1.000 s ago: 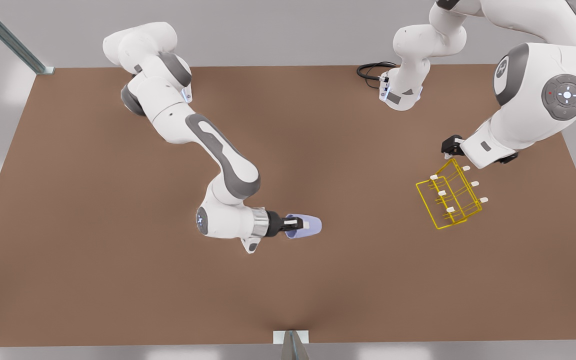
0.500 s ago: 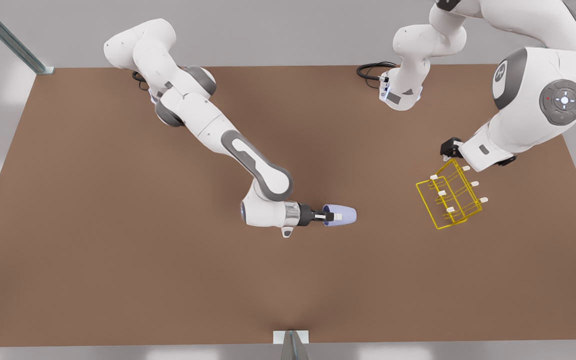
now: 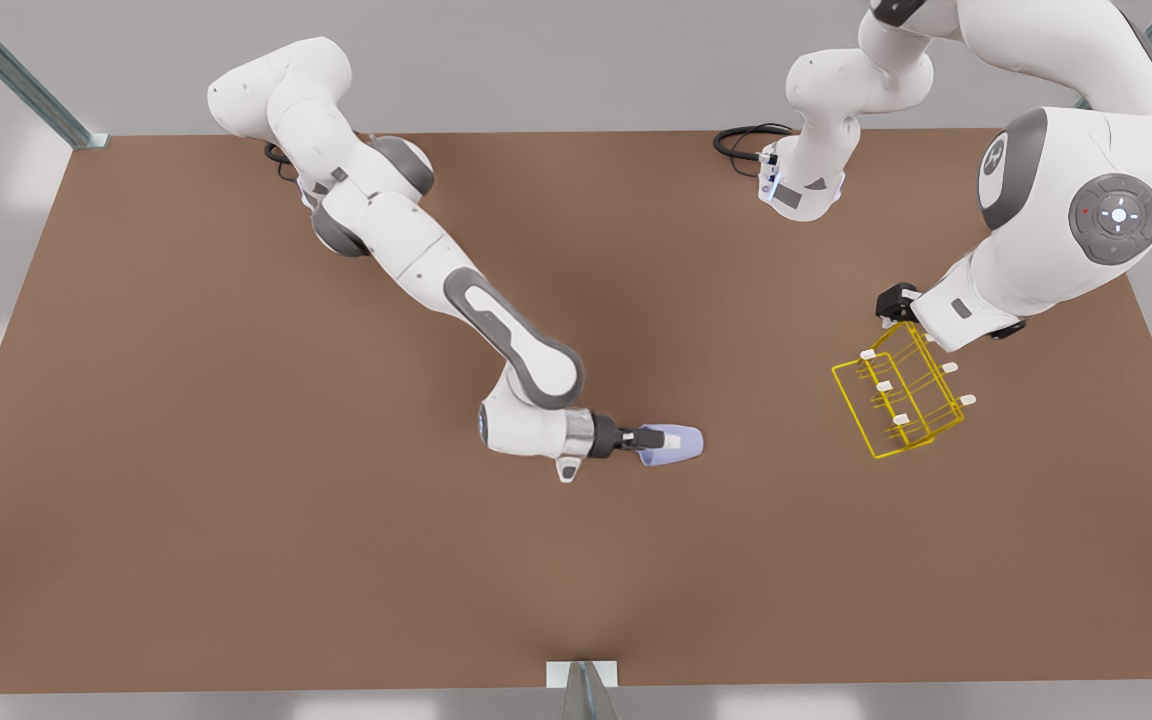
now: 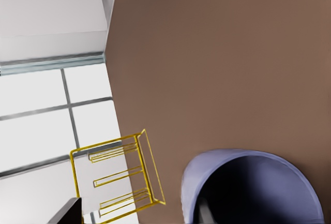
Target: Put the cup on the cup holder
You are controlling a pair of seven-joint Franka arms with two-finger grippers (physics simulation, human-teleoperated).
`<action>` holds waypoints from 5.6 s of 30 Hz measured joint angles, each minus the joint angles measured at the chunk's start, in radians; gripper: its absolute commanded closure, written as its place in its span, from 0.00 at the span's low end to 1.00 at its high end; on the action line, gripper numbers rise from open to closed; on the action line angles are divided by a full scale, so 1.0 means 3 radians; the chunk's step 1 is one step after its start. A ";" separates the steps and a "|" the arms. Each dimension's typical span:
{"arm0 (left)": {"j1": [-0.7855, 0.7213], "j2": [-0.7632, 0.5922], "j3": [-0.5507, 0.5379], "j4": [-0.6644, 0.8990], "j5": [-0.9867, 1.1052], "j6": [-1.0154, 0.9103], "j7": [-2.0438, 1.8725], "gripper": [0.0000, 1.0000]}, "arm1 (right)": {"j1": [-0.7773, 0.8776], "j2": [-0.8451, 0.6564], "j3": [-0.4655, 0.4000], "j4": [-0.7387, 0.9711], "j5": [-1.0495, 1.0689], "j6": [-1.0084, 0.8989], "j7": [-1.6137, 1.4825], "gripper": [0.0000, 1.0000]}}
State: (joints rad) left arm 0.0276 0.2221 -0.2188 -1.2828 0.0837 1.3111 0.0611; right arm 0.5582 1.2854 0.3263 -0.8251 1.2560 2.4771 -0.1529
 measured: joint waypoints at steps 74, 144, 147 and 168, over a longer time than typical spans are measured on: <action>-0.1232 0.2005 0.0152 -0.0205 -0.0062 0.2608 0.2094 0.00 | -0.1808 -0.3816 -0.0511 -0.1966 -0.4559 -0.3439 0.0914 0.00; -0.1572 0.1994 0.0738 -0.0032 0.0178 0.2226 0.2053 0.23 | -0.1788 -0.3811 -0.0506 -0.1966 -0.4552 -0.3439 0.0953 0.00; -0.1599 0.1912 0.0820 0.0114 0.1048 0.1715 0.2047 0.23 | -0.1784 -0.3811 -0.0506 -0.1966 -0.4553 -0.3439 0.0953 0.00; -0.1441 0.2030 0.0840 -0.0528 0.4995 -0.0229 0.2388 0.23 | -0.1815 -0.3811 -0.0506 -0.1966 -0.4566 -0.3439 0.0952 0.00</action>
State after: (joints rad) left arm -0.4048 0.8310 0.0333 -1.4413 1.5822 1.2423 0.7774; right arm 0.0136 0.1422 0.1744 -1.4148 -0.1139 1.4453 0.1326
